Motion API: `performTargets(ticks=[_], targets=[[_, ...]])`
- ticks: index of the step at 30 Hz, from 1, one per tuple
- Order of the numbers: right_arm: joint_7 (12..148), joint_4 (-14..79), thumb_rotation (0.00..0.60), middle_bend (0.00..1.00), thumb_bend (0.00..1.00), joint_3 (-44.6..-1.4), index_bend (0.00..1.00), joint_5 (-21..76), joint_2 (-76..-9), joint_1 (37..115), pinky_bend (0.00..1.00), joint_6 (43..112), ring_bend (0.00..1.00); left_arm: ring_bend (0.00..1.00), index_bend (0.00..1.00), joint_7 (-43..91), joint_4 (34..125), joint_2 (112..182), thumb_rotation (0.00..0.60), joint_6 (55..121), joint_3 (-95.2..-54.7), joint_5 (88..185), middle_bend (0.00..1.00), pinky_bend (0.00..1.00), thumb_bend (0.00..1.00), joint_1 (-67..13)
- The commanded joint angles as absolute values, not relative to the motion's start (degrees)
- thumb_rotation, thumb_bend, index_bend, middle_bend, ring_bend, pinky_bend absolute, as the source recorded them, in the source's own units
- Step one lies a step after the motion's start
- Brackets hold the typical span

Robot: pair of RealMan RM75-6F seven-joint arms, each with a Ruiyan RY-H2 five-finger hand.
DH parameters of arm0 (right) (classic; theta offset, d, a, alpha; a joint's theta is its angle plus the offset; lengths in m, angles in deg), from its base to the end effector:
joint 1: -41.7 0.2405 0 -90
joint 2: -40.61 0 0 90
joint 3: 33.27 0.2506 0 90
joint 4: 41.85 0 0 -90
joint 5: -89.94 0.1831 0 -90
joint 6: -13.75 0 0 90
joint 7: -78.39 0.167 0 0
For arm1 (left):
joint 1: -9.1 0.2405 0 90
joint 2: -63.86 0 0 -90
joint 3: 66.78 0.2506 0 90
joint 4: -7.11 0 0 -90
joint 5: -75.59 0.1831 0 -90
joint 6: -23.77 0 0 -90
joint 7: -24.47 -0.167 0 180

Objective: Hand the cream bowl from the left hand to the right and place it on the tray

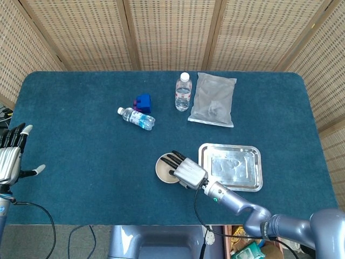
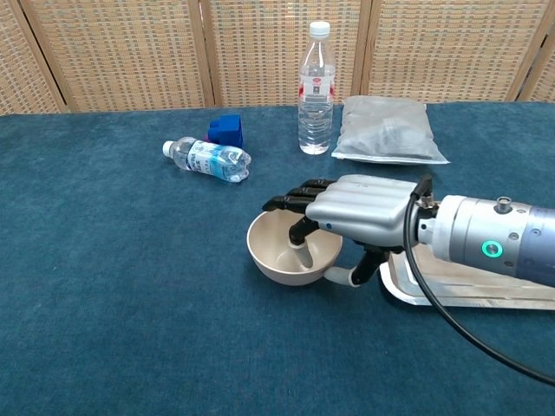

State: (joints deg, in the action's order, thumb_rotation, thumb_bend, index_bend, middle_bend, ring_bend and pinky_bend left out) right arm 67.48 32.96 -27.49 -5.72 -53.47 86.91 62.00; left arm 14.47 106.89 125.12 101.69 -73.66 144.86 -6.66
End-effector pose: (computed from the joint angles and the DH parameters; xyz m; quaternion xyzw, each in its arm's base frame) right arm -0.1002 -0.3171 -0.0546 0.8722 -0.1846 0.3607 0.2740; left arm -0.2746 0.2630 0.1910 -0.5802 -0.3965 -0.3570 0.6154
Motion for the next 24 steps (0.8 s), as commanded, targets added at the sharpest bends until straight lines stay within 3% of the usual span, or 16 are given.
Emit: performTargets(ticks=[1,8,15,19,24], targets=[[67.92,32.12,0.6,0.0,0.47,-27.9,0.55,-5.25,-54.04,87.03,0.0,62.8,0.0,0.0,0.0,14.57,106.87,125.06,0.6,101.43,-73.73,144.97,0.0,0.0,0.0,-6.64],[69.22,32.85,0.6,0.0,0.52,-28.23,0.6,-5.76,-52.87,86.54,0.0,66.82,0.0,0.0,0.0,14.76,106.88,125.01,0.6,100.98,-73.91,145.02,0.0,0.0,0.0,-6.52],[71.81,37.68,0.6,0.0,0.53,-28.66,0.61,-6.04,-42.14,82.23,0.0,75.03,0.0,0.0,0.0,14.59,107.31,125.07,0.6,100.93,-73.74,145.88,0.0,0.0,0.0,-6.31],[74.98,37.81,0.6,0.0,0.53,-31.0,0.62,-6.87,-35.97,78.61,0.0,79.55,0.0,0.0,0.0,14.63,107.45,125.03,0.6,100.87,-73.63,146.45,0.0,0.0,0.0,-6.19],[78.62,34.47,0.6,0.0,0.53,-34.45,0.62,-7.83,-33.82,74.87,0.0,82.8,0.0,0.0,0.0,14.73,107.72,125.03,0.6,100.74,-73.44,147.06,0.0,0.0,0.0,-6.04]])
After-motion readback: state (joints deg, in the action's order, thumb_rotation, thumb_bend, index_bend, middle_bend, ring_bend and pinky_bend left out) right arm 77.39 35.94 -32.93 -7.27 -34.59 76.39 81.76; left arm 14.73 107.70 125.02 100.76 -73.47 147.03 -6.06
